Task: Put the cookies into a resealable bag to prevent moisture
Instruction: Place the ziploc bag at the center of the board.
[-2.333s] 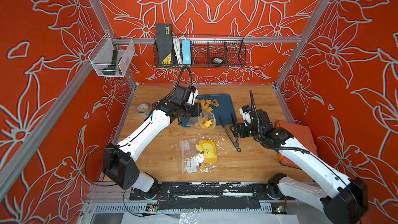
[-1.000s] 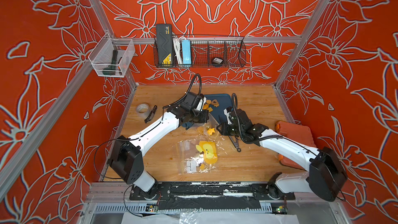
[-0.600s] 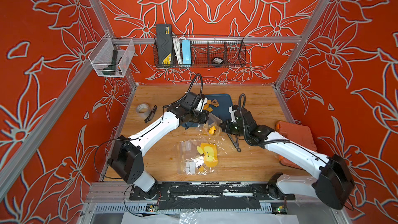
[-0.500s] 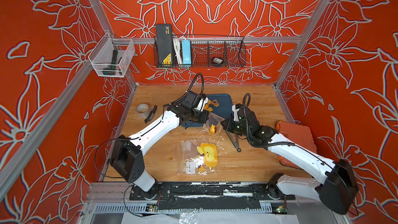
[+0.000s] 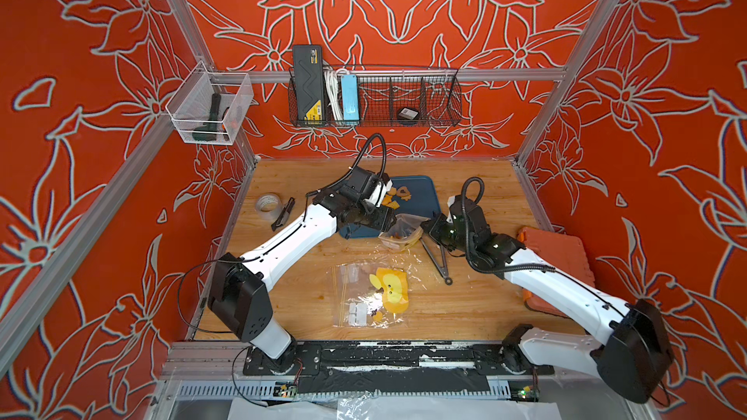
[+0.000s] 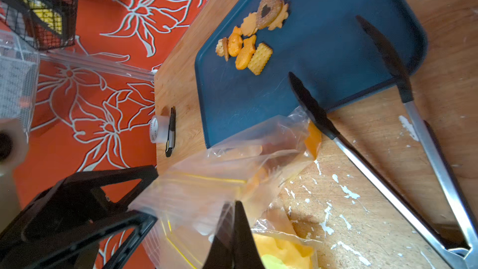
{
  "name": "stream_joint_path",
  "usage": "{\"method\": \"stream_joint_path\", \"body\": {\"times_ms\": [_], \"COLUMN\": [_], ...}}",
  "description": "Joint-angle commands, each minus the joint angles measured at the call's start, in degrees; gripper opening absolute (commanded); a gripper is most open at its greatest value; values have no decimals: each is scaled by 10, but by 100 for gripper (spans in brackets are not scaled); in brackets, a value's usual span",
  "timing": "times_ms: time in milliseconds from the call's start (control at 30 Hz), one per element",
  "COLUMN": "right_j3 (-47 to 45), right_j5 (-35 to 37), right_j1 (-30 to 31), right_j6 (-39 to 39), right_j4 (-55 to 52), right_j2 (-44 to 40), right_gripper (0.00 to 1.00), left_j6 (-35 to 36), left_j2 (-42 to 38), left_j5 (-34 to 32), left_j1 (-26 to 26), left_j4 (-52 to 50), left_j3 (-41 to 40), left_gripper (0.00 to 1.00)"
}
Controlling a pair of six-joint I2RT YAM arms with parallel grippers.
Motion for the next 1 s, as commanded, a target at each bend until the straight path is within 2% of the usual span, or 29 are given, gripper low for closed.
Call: {"method": "stream_joint_path", "body": {"times_ms": [0,167,233,333,400,467,667,733,867,967], "right_j3": [13,41,52,69,83,100,111,111,109,109], "right_j5": [-29,-46,-54,-73,-86,-104,-124,-130,-132,-135], "right_j1": [-15,-33,-44,-60,-69,-74,-79,-80,-81,-81], "right_j6": [40,48,47,52,52,46,35,32,26,23], "right_j4": [6,-1,0,8,16,19,24,24,21,22], "right_j2": [25,58,73,99,115,133,147,147,144,141], "right_gripper": [0,0,0,0,0,0,0,0,0,0], "left_j6": [11,9,31,70,125,189,362,368,335,345], "left_j2": [-39,-109,-142,-182,-195,-210,-276,-271,-207,-175], "left_j5": [-4,-35,-30,-29,7,71,138,139,205,236], "left_j1": [1,9,10,15,17,18,21,34,94,97], "left_j4": [49,193,265,331,345,350,485,518,521,533], "left_j3": [-24,-134,-184,-242,-262,-284,-435,-449,-409,-397], "left_gripper": [72,74,65,76,76,76,77,77,73,71]}}
